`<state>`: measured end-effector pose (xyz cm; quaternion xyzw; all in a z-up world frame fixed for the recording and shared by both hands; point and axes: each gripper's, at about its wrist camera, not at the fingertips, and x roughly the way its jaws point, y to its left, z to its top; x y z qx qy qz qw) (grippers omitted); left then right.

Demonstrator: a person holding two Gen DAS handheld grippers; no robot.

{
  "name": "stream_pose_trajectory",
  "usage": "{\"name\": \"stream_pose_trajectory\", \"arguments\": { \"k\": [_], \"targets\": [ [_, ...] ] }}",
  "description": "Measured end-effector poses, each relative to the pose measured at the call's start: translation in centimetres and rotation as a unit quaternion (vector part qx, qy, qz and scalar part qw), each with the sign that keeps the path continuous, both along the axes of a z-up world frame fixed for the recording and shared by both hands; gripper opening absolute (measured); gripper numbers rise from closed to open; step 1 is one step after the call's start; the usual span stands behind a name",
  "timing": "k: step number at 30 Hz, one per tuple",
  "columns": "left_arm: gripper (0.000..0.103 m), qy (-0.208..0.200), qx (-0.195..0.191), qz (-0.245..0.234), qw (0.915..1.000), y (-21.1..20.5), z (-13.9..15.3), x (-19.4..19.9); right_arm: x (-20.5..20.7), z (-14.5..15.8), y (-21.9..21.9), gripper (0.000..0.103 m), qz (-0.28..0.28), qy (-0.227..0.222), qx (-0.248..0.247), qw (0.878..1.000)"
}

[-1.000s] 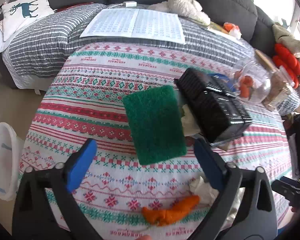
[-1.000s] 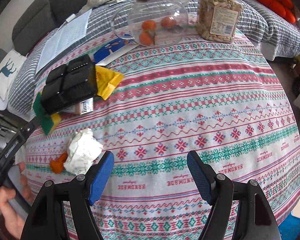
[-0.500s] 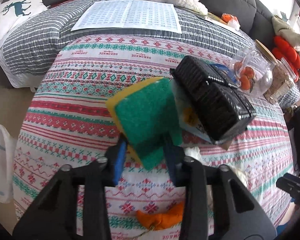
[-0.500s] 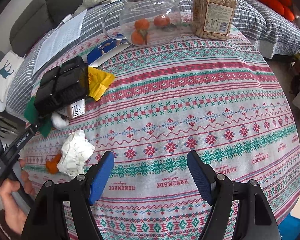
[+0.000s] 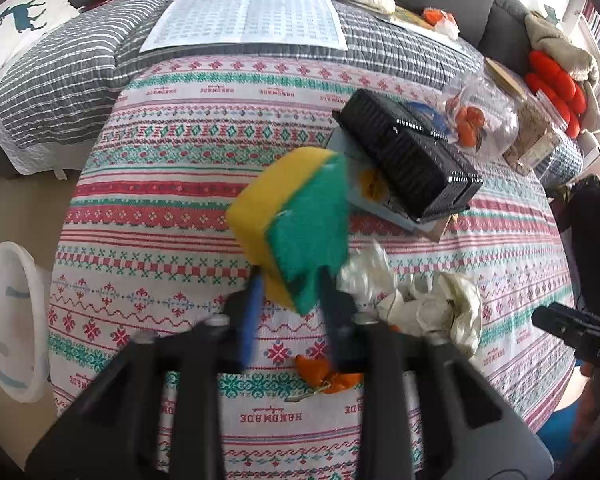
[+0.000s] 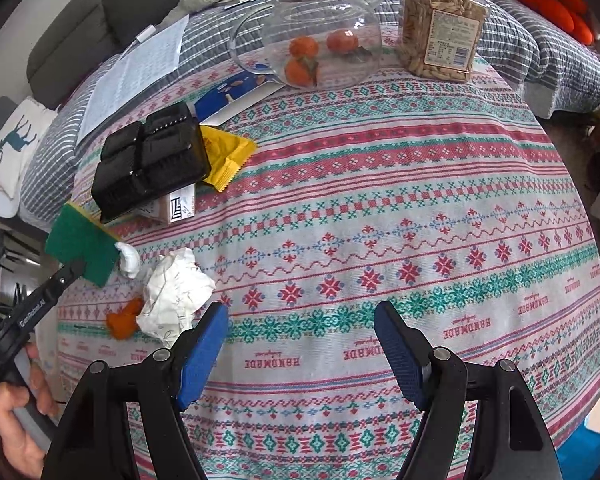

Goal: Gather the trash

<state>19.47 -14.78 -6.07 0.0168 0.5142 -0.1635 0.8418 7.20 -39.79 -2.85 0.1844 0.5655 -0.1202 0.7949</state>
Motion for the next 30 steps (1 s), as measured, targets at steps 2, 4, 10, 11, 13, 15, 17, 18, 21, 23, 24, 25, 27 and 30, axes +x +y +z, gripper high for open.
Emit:
{"name": "stream_pose_trajectory", "arguments": {
  "k": [2,4,10,11,13,15,17,18,21,23,24,25,27,30],
  "targets": [
    [0.066,-0.015,-0.001,0.005,0.9999,0.1,0.3,0.0,0.2,-0.1,0.2,0.077,0.0,0.0,0.001,1.0],
    [0.066,-0.018,-0.013,0.006,0.9997,0.2,0.5,0.2,0.3,-0.2,0.3,0.077,-0.001,0.0,0.002,1.0],
    [0.083,-0.023,0.022,0.031,0.999,0.8,0.5,0.9,0.5,-0.4,0.2,0.077,-0.004,0.003,0.01,1.0],
    [0.084,-0.019,0.021,0.043,0.9987,1.0,0.4,1.3,0.5,-0.4,0.1,0.077,-0.005,0.003,0.011,1.0],
    [0.086,-0.004,0.013,0.071,0.9974,1.6,0.0,2.1,0.5,-0.4,-0.1,0.077,-0.007,0.003,0.011,1.0],
    [0.086,0.014,0.007,0.109,0.9939,1.8,-0.8,3.3,0.6,-0.4,-0.4,0.077,-0.012,0.003,0.014,1.0],
    [0.086,0.025,0.006,0.133,0.9908,1.7,-1.5,4.1,0.6,-0.6,-0.6,0.077,-0.014,0.004,0.019,1.0],
    [0.086,0.027,0.004,0.148,0.9887,1.6,-1.9,4.6,0.7,-0.7,-0.6,0.077,-0.015,0.005,0.02,1.0],
    [0.086,0.025,0.001,0.176,0.984,0.9,-2.7,5.4,0.9,-0.7,-0.6,0.077,-0.012,0.006,0.019,1.0],
    [0.088,0.026,-0.005,0.191,0.9813,0.7,-3.1,5.7,1.1,-0.8,-0.5,0.077,-0.01,0.008,0.017,1.0],
    [0.088,0.024,-0.005,0.198,0.9799,0.6,-3.2,5.8,1.1,-0.8,-0.4,0.077,-0.009,0.009,0.016,1.0],
    [0.089,0.021,-0.004,0.201,0.9794,0.5,-3.2,5.9,1.2,-0.8,-0.4,0.077,-0.009,0.009,0.015,1.0],
    [0.089,0.022,-0.003,0.198,0.9799,0.2,-3.2,6.0,1.3,-0.9,-0.3,0.077,-0.008,0.01,0.016,1.0],
    [0.089,0.013,-0.008,0.196,0.9805,0.1,-2.4,5.9,1.4,-0.9,-0.1,0.077,-0.007,0.009,0.016,1.0]
  ]
}}
